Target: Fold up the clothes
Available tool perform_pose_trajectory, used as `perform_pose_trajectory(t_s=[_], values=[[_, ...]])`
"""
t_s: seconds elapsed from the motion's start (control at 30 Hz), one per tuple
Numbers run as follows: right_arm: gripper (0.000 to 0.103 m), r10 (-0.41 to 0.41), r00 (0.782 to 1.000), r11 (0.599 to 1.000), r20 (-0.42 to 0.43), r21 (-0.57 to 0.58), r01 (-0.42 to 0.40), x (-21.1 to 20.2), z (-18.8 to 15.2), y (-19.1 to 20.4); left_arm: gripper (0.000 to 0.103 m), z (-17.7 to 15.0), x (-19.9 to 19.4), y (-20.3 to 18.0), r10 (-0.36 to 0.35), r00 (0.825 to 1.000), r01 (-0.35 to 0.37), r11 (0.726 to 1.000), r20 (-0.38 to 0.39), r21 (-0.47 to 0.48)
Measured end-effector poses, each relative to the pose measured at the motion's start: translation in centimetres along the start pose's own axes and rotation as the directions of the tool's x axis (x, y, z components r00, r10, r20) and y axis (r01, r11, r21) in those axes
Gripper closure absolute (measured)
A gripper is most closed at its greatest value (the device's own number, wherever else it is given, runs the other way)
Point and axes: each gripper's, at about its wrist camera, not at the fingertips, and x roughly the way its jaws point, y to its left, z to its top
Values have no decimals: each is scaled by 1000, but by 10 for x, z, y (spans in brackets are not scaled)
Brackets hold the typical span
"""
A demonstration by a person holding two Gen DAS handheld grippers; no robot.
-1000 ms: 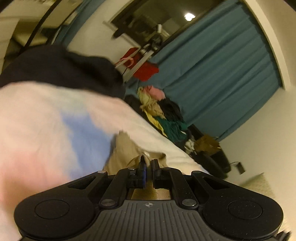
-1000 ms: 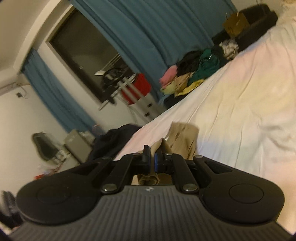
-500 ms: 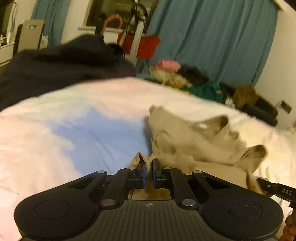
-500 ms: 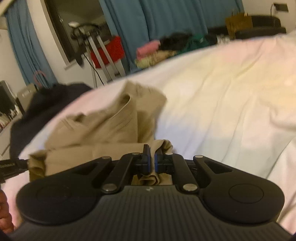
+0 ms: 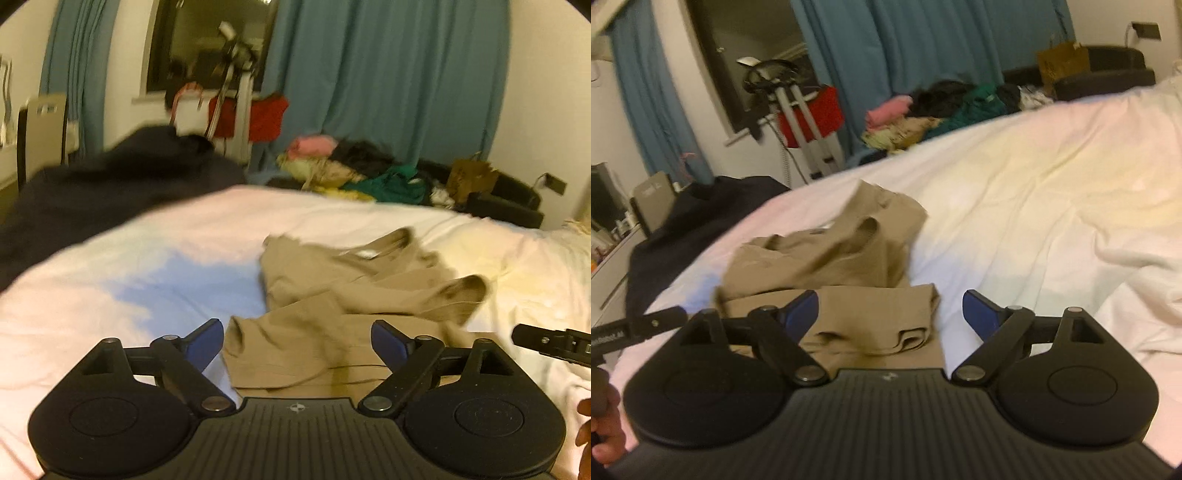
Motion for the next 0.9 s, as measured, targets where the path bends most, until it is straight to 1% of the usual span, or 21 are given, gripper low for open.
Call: perform_pose_trajectory(t_s=[0.07, 0.13, 0.2, 0.27, 0.47, 0.63, 0.73, 0.8, 0.9], values=[[17, 14, 1000, 1000, 24, -14, -14, -21, 1, 5, 8, -3, -25, -8, -23, 1000, 23, 1000, 18, 1], [17, 21, 999, 999, 46, -36, -19, -40, -1, 10, 8, -9, -49, -16, -34, 999, 33, 999, 38, 31], [17, 29, 998, 998, 61, -61, -25, -57, -5, 18, 7, -14, -69, -24, -26, 998, 22, 997, 64, 76], [17, 42, 997, 996, 72, -81, -36, -72, -11, 24, 6, -19, -86, -28, -16, 997, 9, 996, 80, 88], [17, 47, 995, 995, 89, -97, -38, -105, -32, 30, 6, -32, -117, -22, -19, 999, 19, 1000, 46, -8], [17, 25, 996, 995, 86, -95, -16, -112, -45, 32, 6, -44, -120, -19, -35, 999, 34, 998, -15, -61], [17, 20, 996, 995, 87, -98, -11, -110, -47, 34, 6, -47, -115, -23, -14, 999, 12, 999, -46, -37], [17, 26, 996, 996, 81, -91, -18, -108, -49, 32, 6, -51, -109, -27, 6, 997, -6, 1000, -83, -11], [17, 18, 998, 998, 63, -63, -14, -104, -49, 28, 6, -58, -99, -30, 11, 991, -10, 1000, -136, 3]])
